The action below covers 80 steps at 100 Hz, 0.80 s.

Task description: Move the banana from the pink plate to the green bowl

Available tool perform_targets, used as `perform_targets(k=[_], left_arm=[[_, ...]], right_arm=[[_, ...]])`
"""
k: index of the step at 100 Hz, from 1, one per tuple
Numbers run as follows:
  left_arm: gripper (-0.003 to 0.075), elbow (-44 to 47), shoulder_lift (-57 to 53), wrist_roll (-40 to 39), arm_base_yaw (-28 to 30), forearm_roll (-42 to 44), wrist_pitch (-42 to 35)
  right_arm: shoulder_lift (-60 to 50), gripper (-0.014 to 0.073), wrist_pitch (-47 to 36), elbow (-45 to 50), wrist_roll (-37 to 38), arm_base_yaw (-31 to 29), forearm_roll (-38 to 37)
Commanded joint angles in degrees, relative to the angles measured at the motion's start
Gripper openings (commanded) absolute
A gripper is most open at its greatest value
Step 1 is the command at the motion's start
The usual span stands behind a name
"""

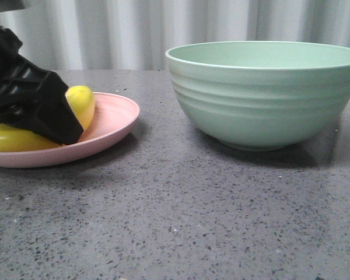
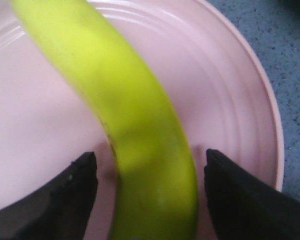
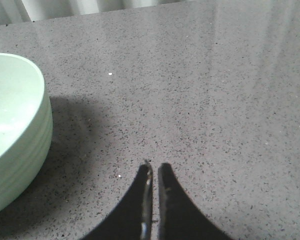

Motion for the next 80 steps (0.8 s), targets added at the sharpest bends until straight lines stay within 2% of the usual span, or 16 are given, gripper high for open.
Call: perform_targets(k=[1,8,27,40,64,80], left_arm=[[0.0386,-1.92,-1.12,-0.47,-0.50,-0.30,-3.61],[0.0333,-1.92,-1.12,-0.47,-0.50,-0.30,-4.09],[0.0102,-1.92,-1.12,-0.47,-0.50,-0.30,-4.46],[-0.0020,-2.01,-1.12,-0.47,-0.50,-0.30,-4.70],[-0.0020,-4.50,-1.57,-0.47,-0.50,-0.30,-3.08],[-0.0020,-9.95,-3.12,0.33,-1.47,-0.30,1.98]], right_arm=[[0.67,-0.0068,-3.76,-1.82,-0.05,-0.24,-0.03],[0.67,-0.0068,-3.76,-1.82,-0.05,-0.24,-0.03],[0.67,-0.0068,-3.76,-1.82,-0.05,-0.24,-0.03],[0.67,-0.0068,-3.25,-1.82,-0.05,-0.24,-0.03],[0.67,-0.0068,-2.11,-2.32,-0.05,0.78,-0.03],[0.81,-0.0062,4.64,-5.90,-0.05,4.62,0.08]])
